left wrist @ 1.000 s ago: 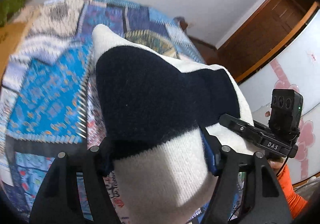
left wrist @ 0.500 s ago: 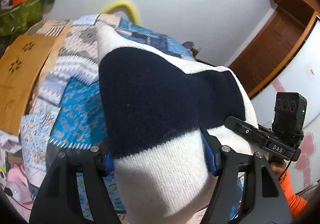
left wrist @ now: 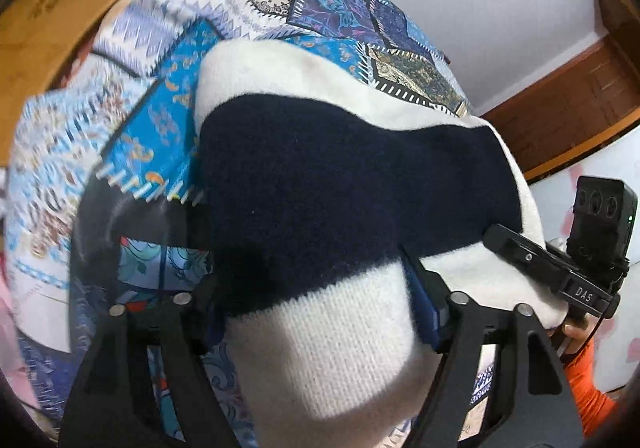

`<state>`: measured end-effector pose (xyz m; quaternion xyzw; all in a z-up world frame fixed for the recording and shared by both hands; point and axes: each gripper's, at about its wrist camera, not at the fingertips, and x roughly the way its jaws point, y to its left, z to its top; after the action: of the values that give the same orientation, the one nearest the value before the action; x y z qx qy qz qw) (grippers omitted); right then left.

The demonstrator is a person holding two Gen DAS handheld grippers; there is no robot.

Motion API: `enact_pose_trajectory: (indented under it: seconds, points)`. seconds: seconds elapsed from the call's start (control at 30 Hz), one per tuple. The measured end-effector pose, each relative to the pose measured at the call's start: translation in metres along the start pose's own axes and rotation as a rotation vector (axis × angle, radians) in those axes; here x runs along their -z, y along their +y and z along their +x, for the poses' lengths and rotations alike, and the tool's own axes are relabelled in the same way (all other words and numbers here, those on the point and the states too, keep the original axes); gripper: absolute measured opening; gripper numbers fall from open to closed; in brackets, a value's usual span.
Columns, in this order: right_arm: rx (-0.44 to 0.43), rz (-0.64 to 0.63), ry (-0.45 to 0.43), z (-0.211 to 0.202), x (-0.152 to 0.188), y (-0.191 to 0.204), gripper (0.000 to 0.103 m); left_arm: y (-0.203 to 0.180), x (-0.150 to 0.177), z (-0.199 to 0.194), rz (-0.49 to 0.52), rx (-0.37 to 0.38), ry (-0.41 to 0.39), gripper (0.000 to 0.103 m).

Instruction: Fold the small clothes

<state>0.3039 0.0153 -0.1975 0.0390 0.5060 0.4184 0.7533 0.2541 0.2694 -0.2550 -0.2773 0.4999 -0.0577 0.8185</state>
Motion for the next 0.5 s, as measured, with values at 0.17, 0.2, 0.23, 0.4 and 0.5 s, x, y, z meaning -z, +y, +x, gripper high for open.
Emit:
enact_pose_trajectory:
  seconds: [0.17, 0.2, 0.23, 0.4, 0.5]
  points:
    - [0.020, -0.023, -0.002, -0.008, 0.005, 0.004, 0.052, -0.001, 0.006, -0.010, 0.001, -0.014, -0.027, 0.079]
    - [0.025, -0.025, -0.007, -0.011, 0.006, 0.005, 0.052, -0.005, 0.007, -0.015, 0.007, -0.033, -0.033, 0.079]
    - [0.030, -0.027, -0.013, -0.016, 0.007, 0.006, 0.052, -0.009, 0.008, -0.020, 0.013, -0.049, -0.041, 0.079]
    - [0.070, -0.054, -0.076, -0.047, 0.014, 0.016, 0.052, -0.029, 0.012, -0.060, 0.072, -0.132, -0.127, 0.078]
    - [0.094, -0.088, -0.136, -0.073, 0.015, 0.026, 0.052, -0.052, 0.019, -0.094, 0.118, -0.152, -0.209, 0.078]
